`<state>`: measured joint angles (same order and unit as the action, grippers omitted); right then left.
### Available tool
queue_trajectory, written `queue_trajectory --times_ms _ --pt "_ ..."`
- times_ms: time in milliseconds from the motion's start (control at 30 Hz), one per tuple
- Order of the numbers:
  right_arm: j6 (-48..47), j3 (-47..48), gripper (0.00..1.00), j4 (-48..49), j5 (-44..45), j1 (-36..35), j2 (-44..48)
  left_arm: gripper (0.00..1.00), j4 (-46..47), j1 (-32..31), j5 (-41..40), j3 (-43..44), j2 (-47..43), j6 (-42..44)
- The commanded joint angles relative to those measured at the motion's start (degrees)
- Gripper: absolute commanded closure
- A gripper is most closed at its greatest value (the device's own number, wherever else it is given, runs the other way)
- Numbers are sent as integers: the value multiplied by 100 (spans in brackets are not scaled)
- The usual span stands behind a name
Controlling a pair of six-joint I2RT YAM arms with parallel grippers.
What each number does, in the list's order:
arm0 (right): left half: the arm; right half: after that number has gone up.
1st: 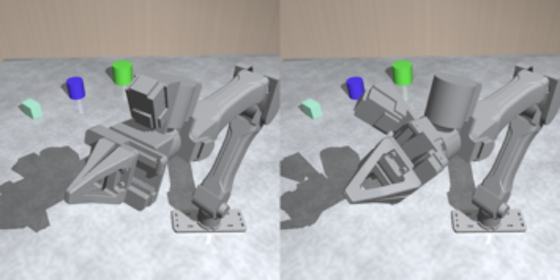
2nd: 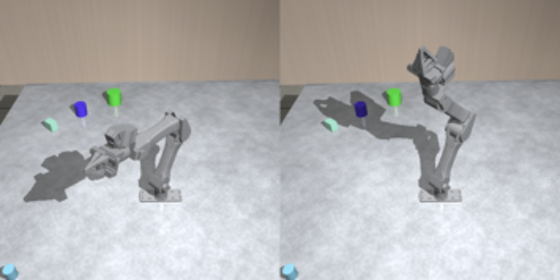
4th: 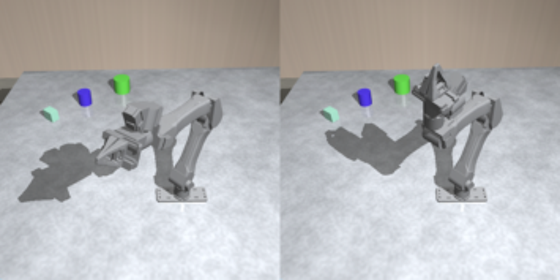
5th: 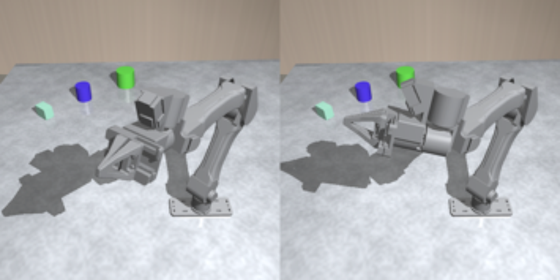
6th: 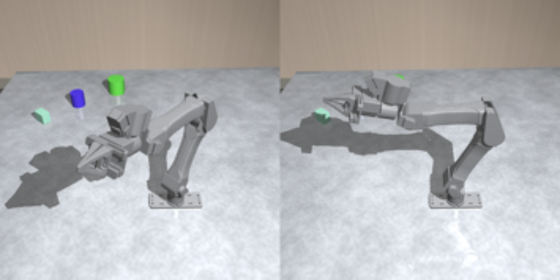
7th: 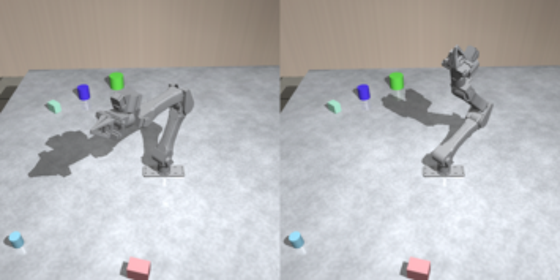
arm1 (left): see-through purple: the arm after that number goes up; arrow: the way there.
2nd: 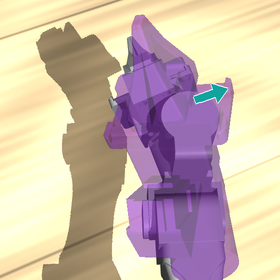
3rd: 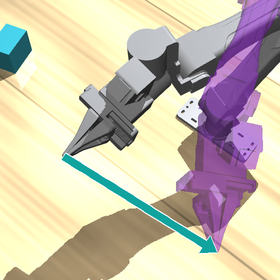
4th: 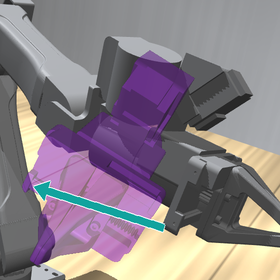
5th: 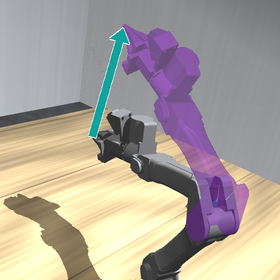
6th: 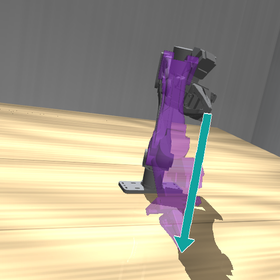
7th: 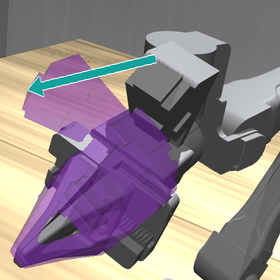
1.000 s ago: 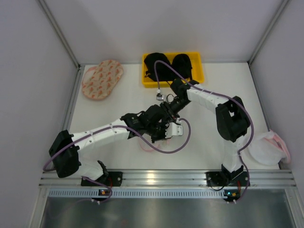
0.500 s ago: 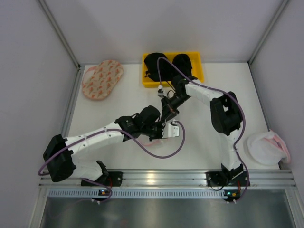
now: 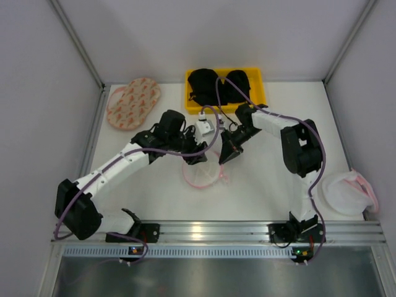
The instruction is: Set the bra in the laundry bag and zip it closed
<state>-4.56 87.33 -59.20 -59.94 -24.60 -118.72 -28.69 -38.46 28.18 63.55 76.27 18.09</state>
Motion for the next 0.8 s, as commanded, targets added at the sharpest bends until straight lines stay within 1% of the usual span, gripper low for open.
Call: queue_trajectory --times_ms 0,33,100,233,267,333,367,433,567,600,667,700,733,767 --pt "-572 -365 100 66 0 227 612 47 -225 364 364 -96 -156 -796" --pt "-590 -531 100 119 18 315 717 46 -216 565 363 -167 -139 -894" --pt "-651 -690 100 163 18 394 762 45 -216 760 398 -246 115 -1210" --pt "-1019 -796 100 15 150 561 684 45 -199 1155 486 -115 906 -1606" --pt "-1064 -814 100 5 167 588 666 45 -155 1217 634 -106 1151 -1720" --pt "-1196 -875 100 -13 193 640 657 44 38 1427 863 -141 1319 -1791" --pt "-1231 -884 100 5 272 649 665 44 82 1472 1134 -150 1468 -2017" --pt "-1337 -911 100 14 316 649 683 43 231 1499 1329 -176 1645 -2142" --pt "-1346 -928 100 57 431 658 701 43 688 1499 1452 -326 1961 -2572" --pt "-1329 -928 100 101 509 650 701 46 767 1499 1792 -352 1997 -2660" --pt "-1224 -911 100 241 589 658 718 56 1100 1499 2128 -378 2093 -2975" --pt "-1153 -858 97 303 606 650 710 62 1250 1499 2252 -465 2102 -3082" --pt "-1057 -806 95 339 615 641 666 80 1295 1508 2305 -484 2111 -3135" --pt "-1039 -736 93 321 633 641 639 87 1322 1499 2279 -493 2111 -3162"
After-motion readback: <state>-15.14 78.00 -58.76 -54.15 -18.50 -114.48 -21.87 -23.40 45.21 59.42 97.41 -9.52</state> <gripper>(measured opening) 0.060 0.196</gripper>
